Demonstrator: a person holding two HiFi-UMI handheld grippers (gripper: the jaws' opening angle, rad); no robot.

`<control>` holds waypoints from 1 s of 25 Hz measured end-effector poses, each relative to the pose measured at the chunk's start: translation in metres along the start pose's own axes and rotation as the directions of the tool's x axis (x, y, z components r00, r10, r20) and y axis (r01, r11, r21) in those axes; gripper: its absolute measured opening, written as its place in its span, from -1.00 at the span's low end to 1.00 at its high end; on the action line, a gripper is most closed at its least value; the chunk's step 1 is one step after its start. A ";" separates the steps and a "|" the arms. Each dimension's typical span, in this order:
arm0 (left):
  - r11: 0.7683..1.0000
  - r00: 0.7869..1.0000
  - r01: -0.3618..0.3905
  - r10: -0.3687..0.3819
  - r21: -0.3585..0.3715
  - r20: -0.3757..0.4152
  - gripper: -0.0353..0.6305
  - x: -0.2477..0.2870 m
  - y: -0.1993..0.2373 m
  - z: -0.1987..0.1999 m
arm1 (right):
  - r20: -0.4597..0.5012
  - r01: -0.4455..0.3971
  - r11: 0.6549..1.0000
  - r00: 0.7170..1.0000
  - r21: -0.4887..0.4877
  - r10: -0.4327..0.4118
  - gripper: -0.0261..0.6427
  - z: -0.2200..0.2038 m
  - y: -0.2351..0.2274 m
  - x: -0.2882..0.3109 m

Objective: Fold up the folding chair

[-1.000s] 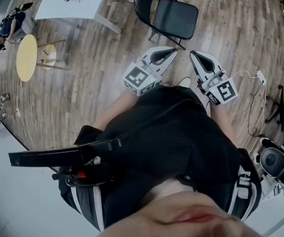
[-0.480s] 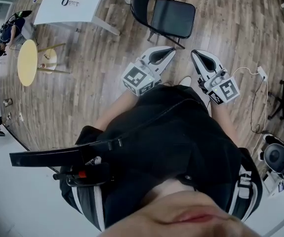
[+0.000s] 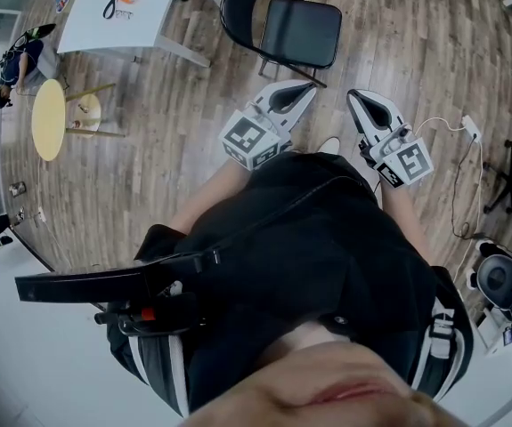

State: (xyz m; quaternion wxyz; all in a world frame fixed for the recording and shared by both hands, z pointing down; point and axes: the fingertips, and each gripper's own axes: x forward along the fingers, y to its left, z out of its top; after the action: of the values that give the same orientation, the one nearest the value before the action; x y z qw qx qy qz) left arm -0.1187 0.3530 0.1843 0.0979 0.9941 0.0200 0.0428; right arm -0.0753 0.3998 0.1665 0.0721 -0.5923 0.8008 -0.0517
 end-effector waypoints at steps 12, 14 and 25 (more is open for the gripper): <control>0.998 0.998 -0.053 0.053 0.029 -0.028 -0.88 0.046 0.005 0.006 | -0.020 -0.061 0.998 0.998 -0.001 0.061 -0.90 -0.001 -0.051 -0.004; 0.998 0.998 -0.061 0.062 0.033 -0.033 -0.88 0.045 0.006 0.006 | -0.018 -0.066 0.998 0.998 0.007 0.066 -0.90 -0.002 -0.052 0.000; 0.998 0.997 -0.064 0.064 0.012 -0.035 -0.88 0.041 0.038 -0.001 | -0.048 -0.088 0.996 0.995 0.022 0.089 -0.90 -0.012 -0.059 0.040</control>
State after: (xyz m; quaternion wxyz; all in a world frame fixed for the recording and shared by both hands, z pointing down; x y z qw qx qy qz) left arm -0.0770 0.3175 0.1960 0.0908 0.9938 -0.0100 0.0633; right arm -0.0337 0.3438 0.1859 0.0605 -0.5541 0.8272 -0.0708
